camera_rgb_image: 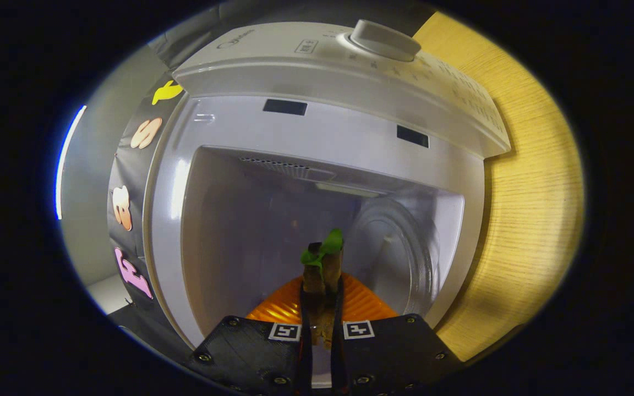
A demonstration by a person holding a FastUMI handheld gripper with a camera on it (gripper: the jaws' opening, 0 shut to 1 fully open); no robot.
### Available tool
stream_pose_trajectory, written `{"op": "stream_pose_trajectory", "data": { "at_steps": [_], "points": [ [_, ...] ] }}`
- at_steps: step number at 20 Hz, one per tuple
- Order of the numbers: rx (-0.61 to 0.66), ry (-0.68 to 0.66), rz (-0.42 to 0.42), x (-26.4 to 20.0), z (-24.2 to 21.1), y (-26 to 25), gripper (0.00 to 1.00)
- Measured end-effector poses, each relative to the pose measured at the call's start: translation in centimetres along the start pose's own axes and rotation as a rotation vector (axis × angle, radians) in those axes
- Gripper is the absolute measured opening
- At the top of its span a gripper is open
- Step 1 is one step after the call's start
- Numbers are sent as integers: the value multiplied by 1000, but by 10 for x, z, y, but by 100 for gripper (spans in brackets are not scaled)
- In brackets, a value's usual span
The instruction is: Open the microwave, put the food inside, and close the microwave door.
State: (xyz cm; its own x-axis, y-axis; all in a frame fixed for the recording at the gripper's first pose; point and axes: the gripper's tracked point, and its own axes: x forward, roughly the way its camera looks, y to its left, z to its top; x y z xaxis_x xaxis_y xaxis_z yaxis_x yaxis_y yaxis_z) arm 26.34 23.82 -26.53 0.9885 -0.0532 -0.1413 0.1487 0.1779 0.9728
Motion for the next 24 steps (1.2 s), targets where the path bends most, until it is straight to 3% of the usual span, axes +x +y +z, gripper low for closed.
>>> {"op": "stream_pose_trajectory", "data": {
  "at_steps": [8, 13, 15, 18, 19, 21, 24],
  "points": [
    [-11, 3, -60, 14, -4, -25, 14],
    [-39, 31, -77, 8, -3, -19, 34],
    [-53, 47, -66, 1, -1, -12, 52],
    [-136, 57, -64, -11, 6, -8, 54],
    [-165, 67, -67, -13, 5, -8, 63],
    [-211, 80, -59, -24, 11, -4, 70],
    [-309, 101, -56, -43, 18, 4, 70]
  ]
}}
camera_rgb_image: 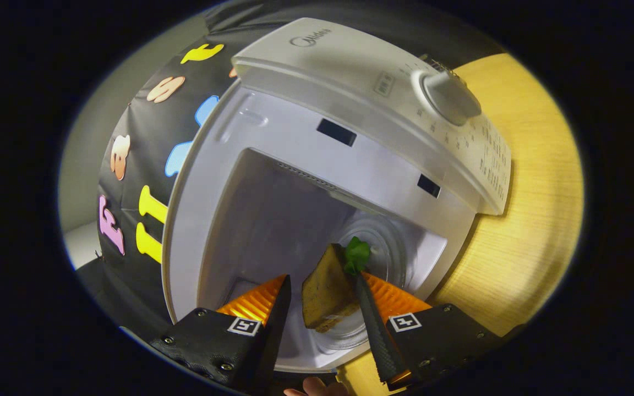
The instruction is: Open the microwave, put the food inside, and close the microwave door.
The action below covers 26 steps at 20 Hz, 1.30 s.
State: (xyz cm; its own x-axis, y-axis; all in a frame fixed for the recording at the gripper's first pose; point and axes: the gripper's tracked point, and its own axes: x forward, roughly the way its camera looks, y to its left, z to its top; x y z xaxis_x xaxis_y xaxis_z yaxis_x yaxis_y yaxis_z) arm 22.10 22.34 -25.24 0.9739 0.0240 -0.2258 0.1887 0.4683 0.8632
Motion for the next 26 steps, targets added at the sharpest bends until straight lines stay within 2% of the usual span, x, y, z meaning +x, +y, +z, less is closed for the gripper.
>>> {"op": "stream_pose_trajectory", "data": {
  "at_steps": [2, 4, 11, 15, 18, 20, 21, 22, 24, 25, 26],
  "points": [
    [-90, 35, -2, -18, 0, 3, 70],
    [-171, 76, 8, -35, -4, 8, 91],
    [-561, 125, 71, -105, -4, 7, 92],
    [-783, 62, 73, -143, 8, 1, 92],
    [-867, 23, 72, -171, 15, 4, 90],
    [-884, 6, 68, -189, 18, 5, 79],
    [-903, -6, 63, -196, 20, 5, 65],
    [-923, -29, 51, -203, 25, 4, 58],
    [-971, -55, 74, -216, 27, 9, 34],
    [-984, -79, 69, -224, 30, 10, 33],
    [-993, -89, 83, -226, 28, 13, 17]
  ]
}}
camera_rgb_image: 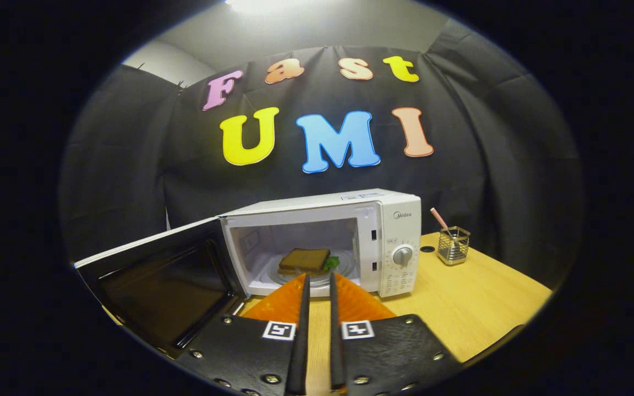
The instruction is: Open the microwave, put the food inside, and close the microwave door.
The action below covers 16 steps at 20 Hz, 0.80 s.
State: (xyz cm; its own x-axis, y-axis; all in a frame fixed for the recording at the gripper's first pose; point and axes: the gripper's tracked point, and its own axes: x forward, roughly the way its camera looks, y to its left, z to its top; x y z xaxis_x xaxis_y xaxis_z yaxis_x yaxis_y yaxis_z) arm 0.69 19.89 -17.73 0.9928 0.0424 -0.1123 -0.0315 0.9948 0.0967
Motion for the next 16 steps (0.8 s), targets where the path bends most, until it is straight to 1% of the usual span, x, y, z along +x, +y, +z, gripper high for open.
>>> {"op": "stream_pose_trajectory", "data": {
  "at_steps": [1, 2, 3, 5, 7, 8, 11, 16],
  "points": [
    [-4, -12, 7, -9, 4, 2, 10],
    [-2, -23, 23, -14, 8, 6, 11],
    [6, -29, 28, -23, 12, 9, 11],
    [30, -39, 55, -37, 21, 20, 5],
    [35, -51, 85, -45, 27, 35, 7],
    [37, -56, 110, -53, 31, 43, 2],
    [30, -57, 188, -78, 34, 75, 2],
    [10, -66, 341, -118, 39, 135, 2]
  ]
}}
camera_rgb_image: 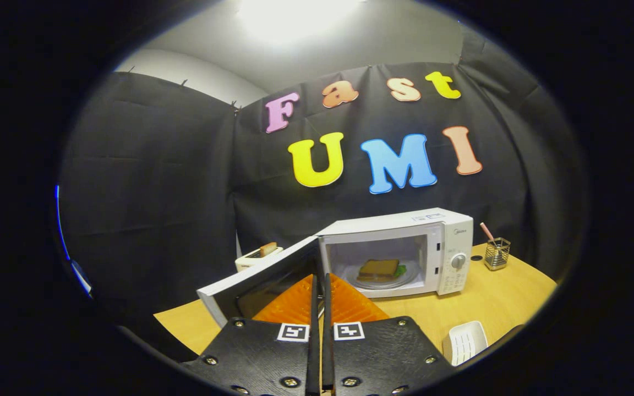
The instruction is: Open the microwave, put the food inside, and close the microwave door.
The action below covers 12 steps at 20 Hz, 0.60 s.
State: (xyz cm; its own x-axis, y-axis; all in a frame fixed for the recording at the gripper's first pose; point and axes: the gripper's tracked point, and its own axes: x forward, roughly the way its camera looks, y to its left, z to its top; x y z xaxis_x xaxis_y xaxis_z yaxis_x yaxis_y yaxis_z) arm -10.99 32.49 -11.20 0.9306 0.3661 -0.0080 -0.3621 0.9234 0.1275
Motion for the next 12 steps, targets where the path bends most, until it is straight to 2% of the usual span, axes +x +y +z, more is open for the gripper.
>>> {"op": "stream_pose_trajectory", "data": {
  "at_steps": [8, 12],
  "points": [
    [5, 13, 212, -11, -3, 100, 2],
    [-8, 28, 279, -8, -15, 137, 2]
  ]
}}
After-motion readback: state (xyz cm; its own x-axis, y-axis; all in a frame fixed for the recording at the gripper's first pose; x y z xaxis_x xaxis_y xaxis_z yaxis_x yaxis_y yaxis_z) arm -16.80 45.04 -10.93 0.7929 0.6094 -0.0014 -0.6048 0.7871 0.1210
